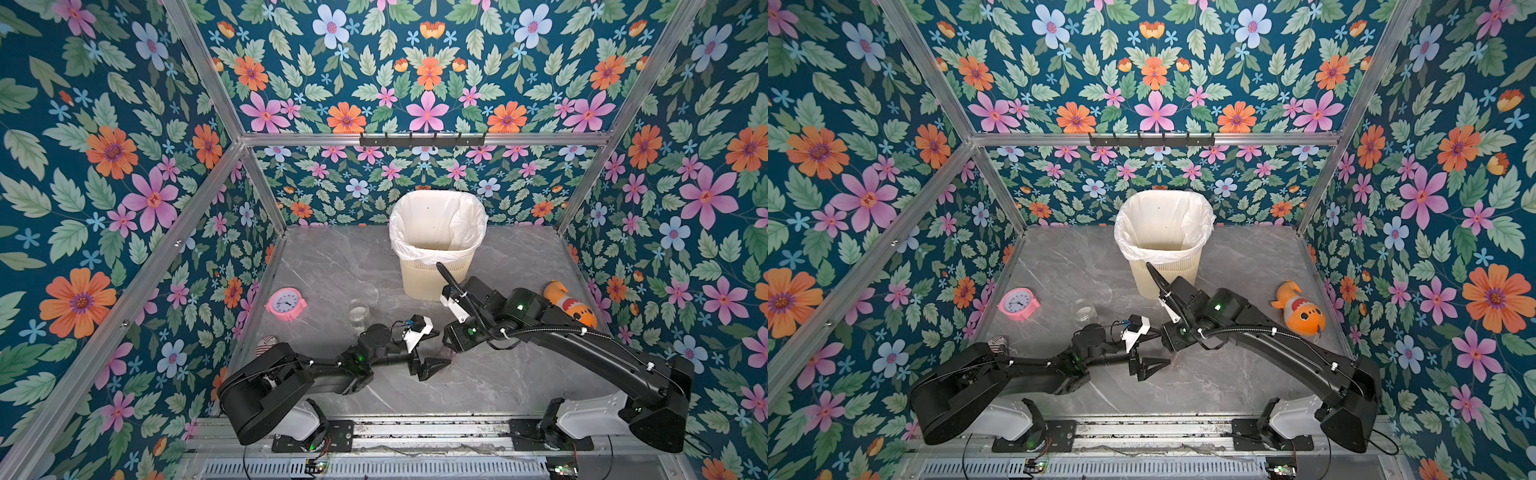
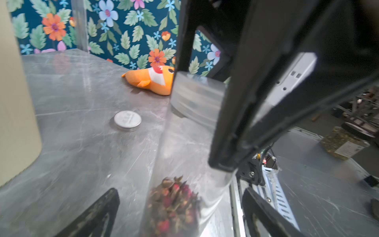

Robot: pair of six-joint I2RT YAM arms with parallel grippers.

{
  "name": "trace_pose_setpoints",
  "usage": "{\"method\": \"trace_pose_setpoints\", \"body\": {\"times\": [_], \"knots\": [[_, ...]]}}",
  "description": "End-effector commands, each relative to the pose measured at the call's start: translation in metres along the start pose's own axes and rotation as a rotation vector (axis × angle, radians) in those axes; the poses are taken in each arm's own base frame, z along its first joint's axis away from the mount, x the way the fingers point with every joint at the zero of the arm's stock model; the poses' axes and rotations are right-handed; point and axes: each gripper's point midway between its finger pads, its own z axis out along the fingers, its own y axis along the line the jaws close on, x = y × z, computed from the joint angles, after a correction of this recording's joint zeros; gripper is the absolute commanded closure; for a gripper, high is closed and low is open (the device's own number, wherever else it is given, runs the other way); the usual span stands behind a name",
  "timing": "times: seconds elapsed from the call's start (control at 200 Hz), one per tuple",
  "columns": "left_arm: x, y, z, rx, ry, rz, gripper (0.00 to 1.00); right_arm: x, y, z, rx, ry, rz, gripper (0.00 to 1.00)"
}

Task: Empty the moldy dried flower tea in the jars
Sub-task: Pick up the jar from the center of the board.

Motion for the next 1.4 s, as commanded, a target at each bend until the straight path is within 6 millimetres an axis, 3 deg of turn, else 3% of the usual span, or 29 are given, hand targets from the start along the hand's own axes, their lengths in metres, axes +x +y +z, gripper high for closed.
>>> {"method": "trace_pose_setpoints", "body": {"times": [0.0, 0.17, 0.51, 0.715, 0.915, 1.03, 1.095, 1.395], "knots": [[-0.006, -0.015, 0.008, 0.113, 0.013, 0.005, 0.04, -0.01, 0.018, -0.012, -0.131, -0.056, 0.002, 0.54], [-0.021, -0.02, 0.016, 0.165, -0.011, 0.002, 0.07, -0.015, 0.025, -0.025, -0.23, -0.11, 0.014, 0.54], [-0.038, -0.018, 0.015, 0.175, -0.045, -0.006, 0.29, -0.017, 0.017, -0.031, -0.262, -0.15, 0.053, 0.54], [-0.035, -0.014, 0.015, 0.154, -0.025, -0.015, 0.49, -0.02, 0.02, -0.032, -0.286, -0.16, 0.057, 0.54], [-0.037, -0.012, 0.014, 0.14, -0.02, -0.005, 0.55, -0.02, 0.02, -0.029, -0.293, -0.151, 0.058, 0.51], [-0.038, -0.011, 0.014, 0.135, -0.021, -0.002, 0.56, -0.02, 0.016, -0.03, -0.282, -0.152, 0.058, 0.32], [-0.037, -0.01, 0.013, 0.126, -0.019, 0.0, 0.56, -0.021, 0.013, -0.033, -0.277, -0.159, 0.062, 0.26], [-0.034, -0.002, 0.014, 0.083, 0.004, 0.014, 0.56, -0.018, 0.005, -0.04, -0.316, -0.139, 0.098, 0.3]]}}
